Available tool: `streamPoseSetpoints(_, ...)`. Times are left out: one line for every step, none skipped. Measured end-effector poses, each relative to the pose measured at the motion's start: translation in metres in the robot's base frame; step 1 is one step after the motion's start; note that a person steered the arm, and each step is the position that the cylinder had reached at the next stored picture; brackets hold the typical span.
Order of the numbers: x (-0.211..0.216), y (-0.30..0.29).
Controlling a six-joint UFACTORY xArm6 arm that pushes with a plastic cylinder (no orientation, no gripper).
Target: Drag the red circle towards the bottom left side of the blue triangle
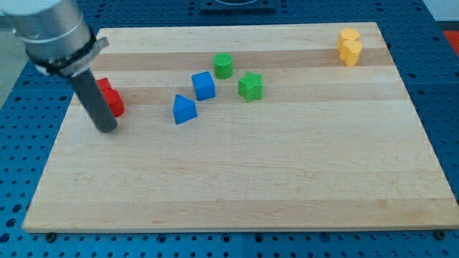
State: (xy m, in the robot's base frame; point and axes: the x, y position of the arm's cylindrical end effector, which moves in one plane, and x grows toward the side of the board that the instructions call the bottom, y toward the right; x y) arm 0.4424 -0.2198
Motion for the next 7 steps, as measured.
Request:
streamPoseSetpoints(-0.031,0.004)
streamPoseSetpoints(-0.046,0.006)
streamPoseSetpoints(-0.037,0.006)
streamPoseSetpoints(0.028,-0.029)
streamPoseSetpoints(0.06,-0.085)
streamPoseSetpoints(0.053,-0.085)
streamPoseSetpoints(-0.035,-0.084)
